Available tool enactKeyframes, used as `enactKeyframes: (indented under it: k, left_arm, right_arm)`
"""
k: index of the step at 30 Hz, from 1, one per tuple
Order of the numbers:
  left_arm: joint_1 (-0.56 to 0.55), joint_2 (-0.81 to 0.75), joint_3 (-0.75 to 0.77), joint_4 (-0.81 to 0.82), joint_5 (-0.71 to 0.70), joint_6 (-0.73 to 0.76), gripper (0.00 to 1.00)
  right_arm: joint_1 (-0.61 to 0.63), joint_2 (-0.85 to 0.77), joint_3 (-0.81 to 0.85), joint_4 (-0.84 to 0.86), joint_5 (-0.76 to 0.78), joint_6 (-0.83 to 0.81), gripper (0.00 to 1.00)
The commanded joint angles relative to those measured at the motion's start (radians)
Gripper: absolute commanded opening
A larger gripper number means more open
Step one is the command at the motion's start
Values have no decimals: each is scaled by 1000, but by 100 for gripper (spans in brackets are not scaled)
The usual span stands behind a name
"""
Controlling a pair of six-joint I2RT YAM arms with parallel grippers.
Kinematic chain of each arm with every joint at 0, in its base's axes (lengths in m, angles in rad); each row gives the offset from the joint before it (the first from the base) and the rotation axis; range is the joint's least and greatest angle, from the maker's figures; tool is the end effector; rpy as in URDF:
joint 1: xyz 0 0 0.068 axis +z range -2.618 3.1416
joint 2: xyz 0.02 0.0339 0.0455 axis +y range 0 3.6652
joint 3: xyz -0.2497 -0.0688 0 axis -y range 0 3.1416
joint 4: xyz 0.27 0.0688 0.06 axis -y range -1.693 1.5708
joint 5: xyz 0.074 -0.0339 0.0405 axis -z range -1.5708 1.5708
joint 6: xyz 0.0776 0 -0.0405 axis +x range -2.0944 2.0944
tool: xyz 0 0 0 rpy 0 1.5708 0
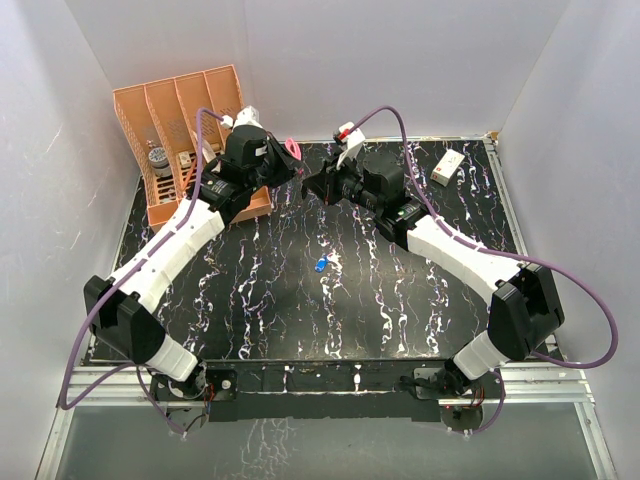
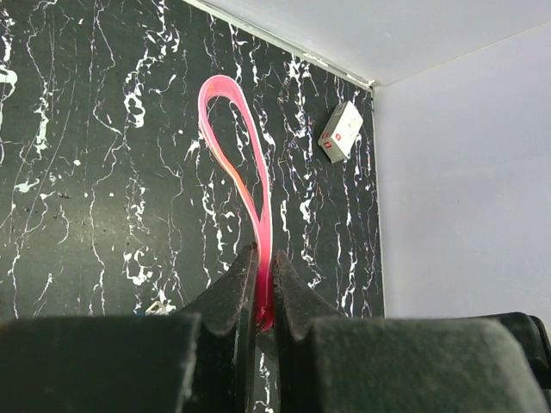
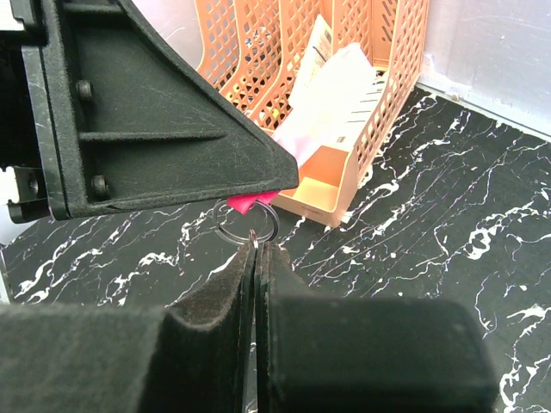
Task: Put the keys on the keyring
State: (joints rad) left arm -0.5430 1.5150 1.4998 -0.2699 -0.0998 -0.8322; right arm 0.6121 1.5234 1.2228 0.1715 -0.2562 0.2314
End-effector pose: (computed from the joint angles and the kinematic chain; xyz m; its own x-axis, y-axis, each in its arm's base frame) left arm 0.3654 -0.2115 0.3762 -0.4818 -0.5686 -0.6668 0.1130 0.7143 -0.6907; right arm 0.3420 0.2641 0.3211 -0.2772 0.0765 -0.9578 -0.7170 0.6470 0.2592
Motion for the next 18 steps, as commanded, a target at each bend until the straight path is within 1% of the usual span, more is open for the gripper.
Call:
enactKeyframes:
  k: [1, 5, 6, 9, 10, 13, 16, 18]
  left_arm:
    - [7, 2, 35, -43, 46, -1, 0]
    - [7, 1, 36, -42, 42, 0, 0]
    - [6, 0, 35, -42, 39, 1, 0]
    - [7, -8, 26, -36, 21, 4, 0]
    - [6, -10, 24, -36, 13, 5, 0]
    - [8, -15, 31, -41, -15, 21, 0]
    - [7, -20, 33, -40, -57, 41, 0]
    - [7, -28, 28, -33, -89, 59, 0]
  right_arm:
    - [0, -44, 20, 46, 36, -33, 0]
    - [0, -46, 20, 45, 38, -34, 0]
    - [0, -48, 19, 45, 36, -34, 2]
    - [0, -57, 14, 48, 32, -29, 21]
    - [-1, -61, 14, 47, 33, -26, 25]
    - [-1, -82, 4, 49, 43, -13, 33]
    - [-1, -113, -5, 39, 58, -9, 35]
    - [-2, -133, -17, 30, 72, -3, 39]
